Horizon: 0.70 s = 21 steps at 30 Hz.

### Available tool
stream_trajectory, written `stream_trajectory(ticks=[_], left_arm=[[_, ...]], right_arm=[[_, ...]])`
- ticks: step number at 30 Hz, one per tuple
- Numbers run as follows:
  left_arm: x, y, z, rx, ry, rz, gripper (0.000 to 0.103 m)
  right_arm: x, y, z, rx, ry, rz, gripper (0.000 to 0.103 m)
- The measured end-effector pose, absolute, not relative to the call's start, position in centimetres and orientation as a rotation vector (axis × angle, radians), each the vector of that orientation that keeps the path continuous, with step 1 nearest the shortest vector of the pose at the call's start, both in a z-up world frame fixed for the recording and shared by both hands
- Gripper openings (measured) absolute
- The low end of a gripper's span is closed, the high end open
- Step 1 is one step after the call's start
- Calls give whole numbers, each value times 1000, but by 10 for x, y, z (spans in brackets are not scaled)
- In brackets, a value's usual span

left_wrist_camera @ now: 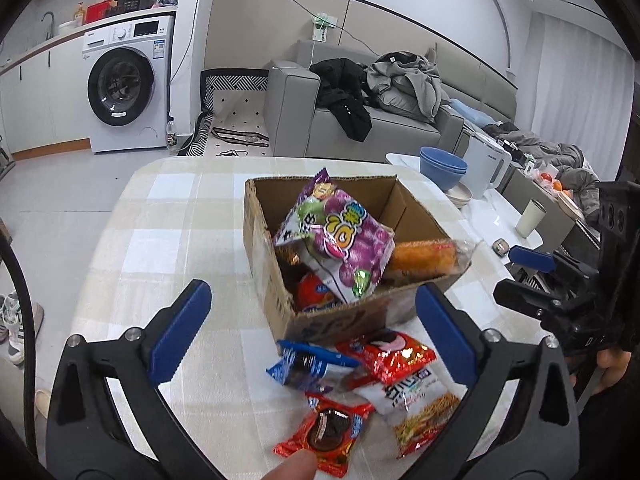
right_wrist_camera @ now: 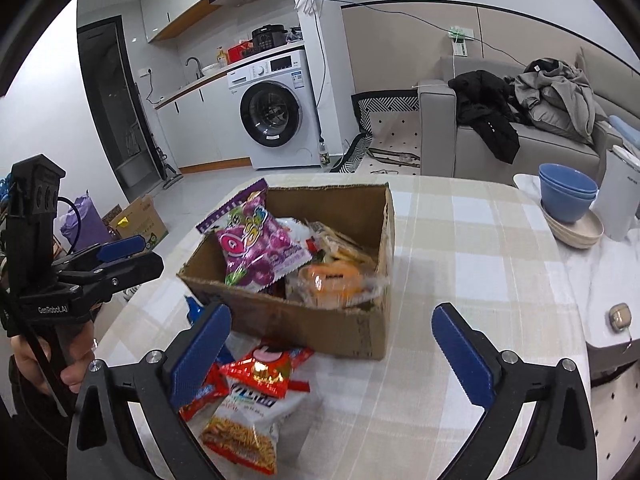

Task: Organize snacks
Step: 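Move both open grippers back toward the remaining snacks on the table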

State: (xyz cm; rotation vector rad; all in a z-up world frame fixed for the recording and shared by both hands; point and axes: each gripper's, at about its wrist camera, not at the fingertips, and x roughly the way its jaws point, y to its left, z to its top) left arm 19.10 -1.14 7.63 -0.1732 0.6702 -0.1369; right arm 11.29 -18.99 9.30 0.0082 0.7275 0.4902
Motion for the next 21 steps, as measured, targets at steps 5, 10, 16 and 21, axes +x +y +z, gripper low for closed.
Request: stream_trajectory(ticks=[5, 10, 16, 21], left_arm=[[166, -16, 72, -166, 679, -142, 102], [143, -18, 68, -158, 679, -147, 102], [123, -17, 59, -155, 693, -142, 102], [115, -14, 47, -173, 715, -142, 102]], right_arm=[[92, -192, 88, 34, 737, 507, 102], [77, -193, 83, 40, 734, 513, 102], [63, -192, 79, 37, 744, 517, 102], [51, -186, 70, 32, 762, 543, 102]])
